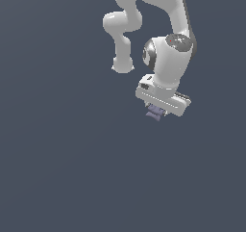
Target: Pick up the object and move it to a goal position.
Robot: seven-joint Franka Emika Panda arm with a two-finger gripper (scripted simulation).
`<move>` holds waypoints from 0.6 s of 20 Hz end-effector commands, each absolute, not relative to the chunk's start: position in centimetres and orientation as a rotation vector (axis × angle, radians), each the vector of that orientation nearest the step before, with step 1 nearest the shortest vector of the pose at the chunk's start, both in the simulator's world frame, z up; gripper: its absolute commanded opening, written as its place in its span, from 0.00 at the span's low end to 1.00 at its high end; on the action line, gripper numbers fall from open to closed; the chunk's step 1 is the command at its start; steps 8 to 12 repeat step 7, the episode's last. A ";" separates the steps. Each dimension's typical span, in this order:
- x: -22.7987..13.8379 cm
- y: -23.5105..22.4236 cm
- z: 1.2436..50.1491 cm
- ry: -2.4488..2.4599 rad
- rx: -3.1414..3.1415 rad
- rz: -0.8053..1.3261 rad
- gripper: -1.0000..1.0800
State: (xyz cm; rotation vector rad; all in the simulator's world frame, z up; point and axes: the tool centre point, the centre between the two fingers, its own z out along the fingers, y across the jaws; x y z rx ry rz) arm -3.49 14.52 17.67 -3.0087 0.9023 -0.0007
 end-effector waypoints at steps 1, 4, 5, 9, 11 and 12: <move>-4.1 14.9 18.5 0.903 -3.009 0.000 0.00; -4.5 15.2 19.0 0.903 -3.009 0.000 0.00; -4.5 15.2 19.1 0.903 -3.009 0.000 0.00; -4.6 15.3 19.2 0.903 -3.009 0.000 0.00; -4.6 15.3 19.2 0.903 -3.009 0.000 0.00; -4.6 15.3 19.2 0.903 -3.009 0.000 0.00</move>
